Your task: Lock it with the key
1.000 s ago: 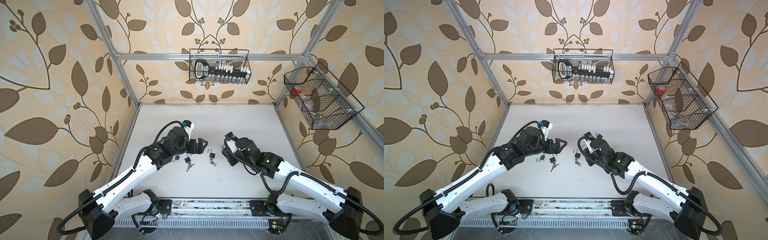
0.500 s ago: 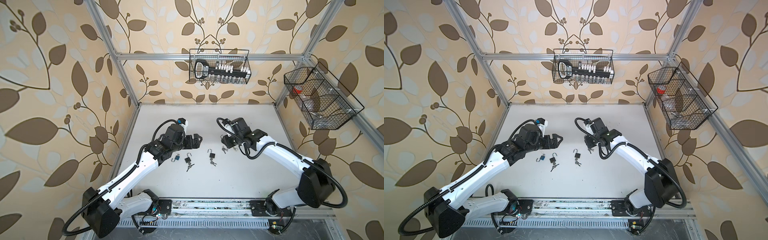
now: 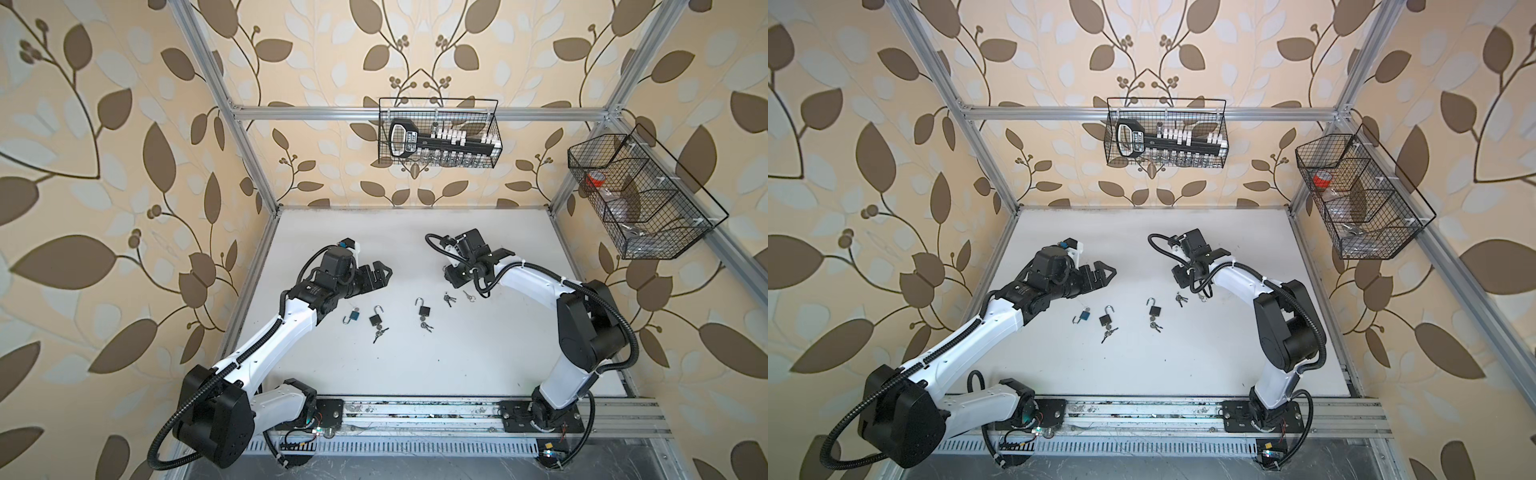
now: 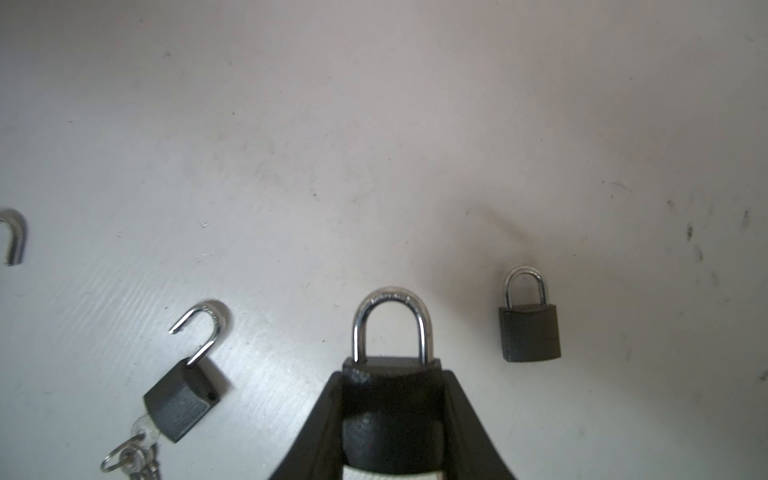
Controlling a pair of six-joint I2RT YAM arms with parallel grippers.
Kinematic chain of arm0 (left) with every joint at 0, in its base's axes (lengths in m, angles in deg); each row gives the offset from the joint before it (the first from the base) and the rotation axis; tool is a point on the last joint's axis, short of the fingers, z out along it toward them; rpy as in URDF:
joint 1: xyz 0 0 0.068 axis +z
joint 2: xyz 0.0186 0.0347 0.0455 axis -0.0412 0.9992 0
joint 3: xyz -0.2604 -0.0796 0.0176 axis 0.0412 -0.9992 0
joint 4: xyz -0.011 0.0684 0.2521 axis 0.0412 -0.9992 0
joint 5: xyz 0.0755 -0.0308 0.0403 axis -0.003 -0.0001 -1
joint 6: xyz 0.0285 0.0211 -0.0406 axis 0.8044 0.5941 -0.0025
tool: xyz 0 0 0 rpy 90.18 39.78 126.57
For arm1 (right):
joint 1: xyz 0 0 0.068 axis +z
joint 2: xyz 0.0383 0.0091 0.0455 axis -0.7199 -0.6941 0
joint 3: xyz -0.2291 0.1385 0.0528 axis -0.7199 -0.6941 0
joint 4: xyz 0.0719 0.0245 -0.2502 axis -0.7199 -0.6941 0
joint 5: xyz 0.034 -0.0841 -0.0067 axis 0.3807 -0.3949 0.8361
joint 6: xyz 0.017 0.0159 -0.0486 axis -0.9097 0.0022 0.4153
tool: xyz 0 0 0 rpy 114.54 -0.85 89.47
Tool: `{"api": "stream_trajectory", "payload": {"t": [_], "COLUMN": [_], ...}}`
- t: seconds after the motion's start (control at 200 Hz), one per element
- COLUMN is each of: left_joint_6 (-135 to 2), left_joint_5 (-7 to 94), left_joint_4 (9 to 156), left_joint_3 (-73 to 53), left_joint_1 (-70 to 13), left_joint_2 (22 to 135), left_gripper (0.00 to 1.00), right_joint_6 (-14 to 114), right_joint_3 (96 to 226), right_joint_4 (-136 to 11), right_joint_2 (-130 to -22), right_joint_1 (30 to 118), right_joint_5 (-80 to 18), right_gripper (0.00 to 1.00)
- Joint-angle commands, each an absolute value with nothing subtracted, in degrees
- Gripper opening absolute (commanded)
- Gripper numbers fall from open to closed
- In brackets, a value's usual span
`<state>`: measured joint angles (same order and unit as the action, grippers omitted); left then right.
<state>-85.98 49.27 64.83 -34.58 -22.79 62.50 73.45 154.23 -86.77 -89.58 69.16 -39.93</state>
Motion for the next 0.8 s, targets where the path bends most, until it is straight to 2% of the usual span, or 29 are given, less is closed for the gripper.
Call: {"api": "stream_trajectory", "payload": {"t": [0.0,0.175,0.795], "left_joint_6": [-89.1,-90.3,-89.8], "left_joint_5": [51.2,53.7,54.5], "left_joint_4": [68.6,69.9,68.9], "left_joint_3": [-36.7,-38.5,-38.4], "left_joint_1": [-19.4,-15.6,-15.2], "left_joint_2": [59.4,59.1,58.3], "left_gripper": [0.99,0.99,0.99], "right_joint_6": [75.8,75.4,75.5], "right_joint_3": [157.9,160.2,165.3], "right_joint_4": [-84.8,-85.8,-89.6], "right_joint_2": [-92.3,-96.6,-104.8], "right_joint_1": [67.8,67.8,67.8], "right_joint_5": [-38.9,-38.9,-39.5], "right_gripper": [0.00,0.00,0.00]}}
